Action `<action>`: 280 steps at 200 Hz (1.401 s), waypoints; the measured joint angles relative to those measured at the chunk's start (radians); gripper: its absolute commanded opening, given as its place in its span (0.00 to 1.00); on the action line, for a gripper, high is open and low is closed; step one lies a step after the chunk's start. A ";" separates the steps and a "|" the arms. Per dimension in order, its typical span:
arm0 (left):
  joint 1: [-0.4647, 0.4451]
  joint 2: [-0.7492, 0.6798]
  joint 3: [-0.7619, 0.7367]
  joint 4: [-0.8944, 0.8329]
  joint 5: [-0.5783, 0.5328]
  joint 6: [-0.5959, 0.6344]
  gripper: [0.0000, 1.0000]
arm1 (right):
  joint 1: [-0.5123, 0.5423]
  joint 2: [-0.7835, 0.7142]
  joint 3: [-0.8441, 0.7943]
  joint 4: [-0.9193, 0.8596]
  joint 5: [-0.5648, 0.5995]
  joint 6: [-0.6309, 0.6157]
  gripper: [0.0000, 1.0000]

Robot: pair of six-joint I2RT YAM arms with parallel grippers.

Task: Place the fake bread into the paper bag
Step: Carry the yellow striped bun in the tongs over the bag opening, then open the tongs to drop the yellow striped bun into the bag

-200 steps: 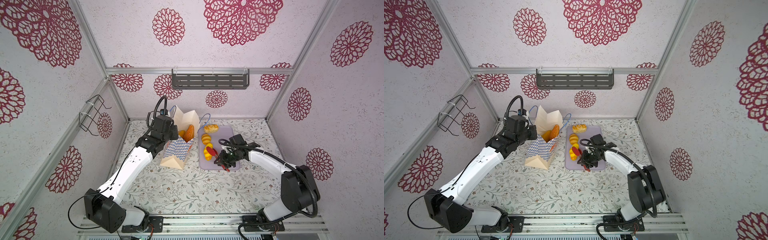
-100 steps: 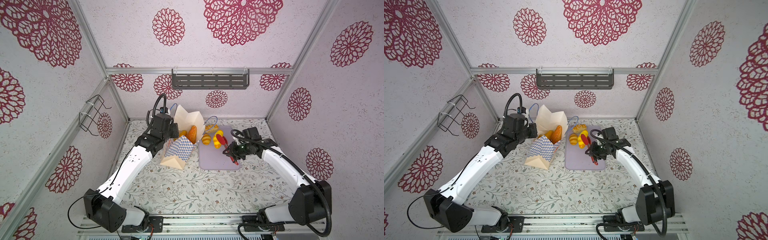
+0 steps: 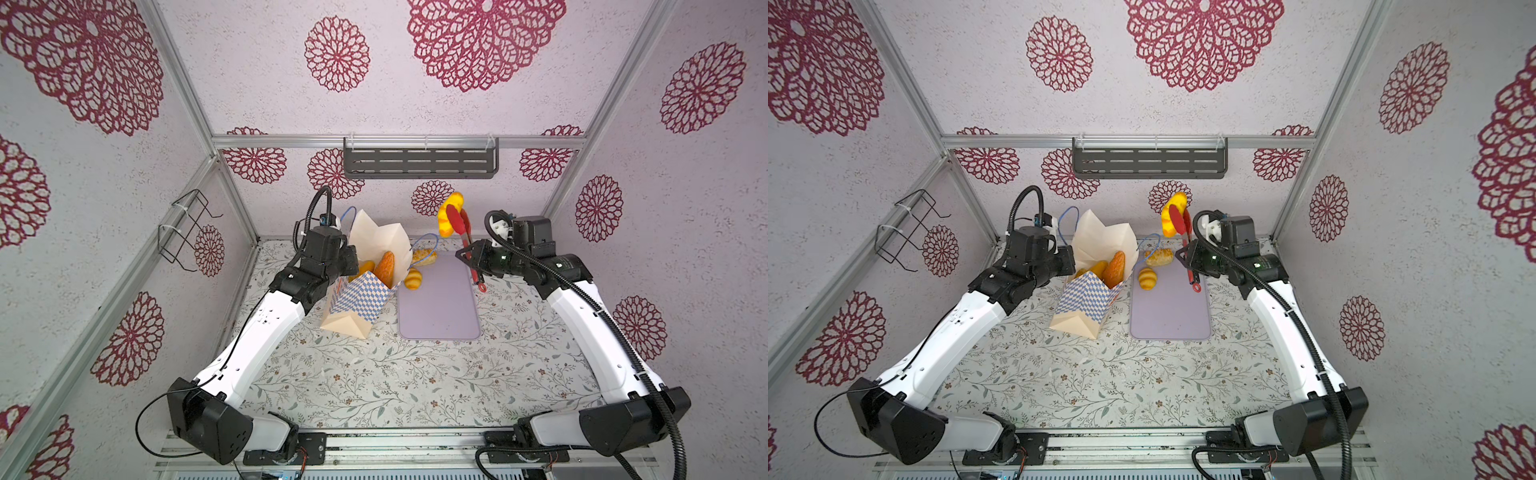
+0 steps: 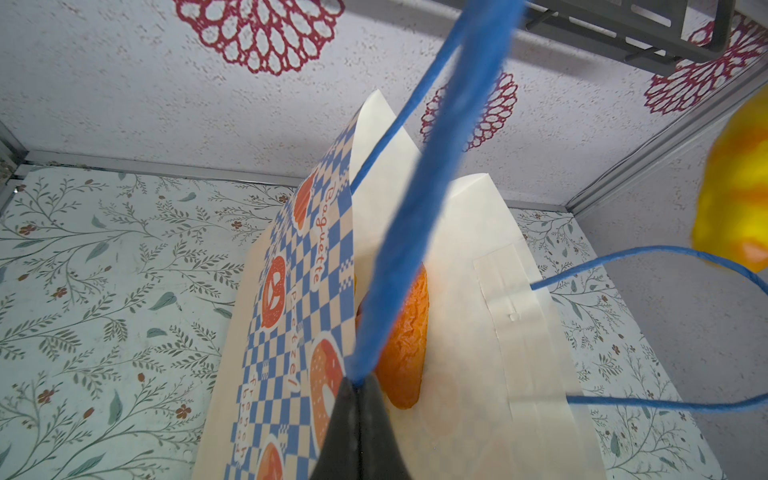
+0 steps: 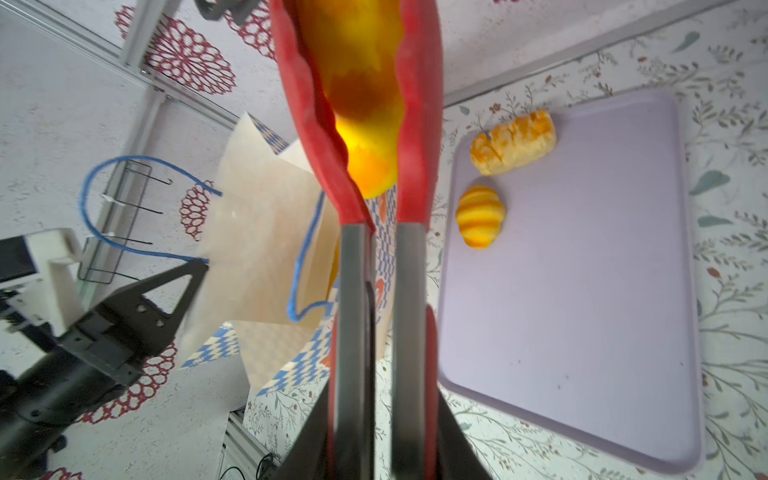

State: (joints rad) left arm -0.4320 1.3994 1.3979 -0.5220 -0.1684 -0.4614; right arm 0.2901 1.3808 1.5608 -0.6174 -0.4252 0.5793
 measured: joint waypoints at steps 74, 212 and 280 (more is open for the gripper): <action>0.000 0.000 0.000 0.000 -0.001 -0.005 0.00 | 0.219 0.164 0.206 0.007 -0.024 -0.022 0.30; 0.000 0.000 0.000 -0.014 -0.002 -0.011 0.00 | 0.342 0.280 0.209 -0.178 0.023 -0.120 0.47; 0.000 0.000 0.000 -0.014 -0.003 -0.011 0.00 | 0.351 0.281 0.217 -0.188 0.029 -0.135 0.60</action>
State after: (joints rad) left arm -0.4320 1.3994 1.3983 -0.5365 -0.1711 -0.4728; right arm 0.6407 1.6615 1.7779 -0.8051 -0.3962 0.4446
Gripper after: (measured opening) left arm 0.039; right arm 0.598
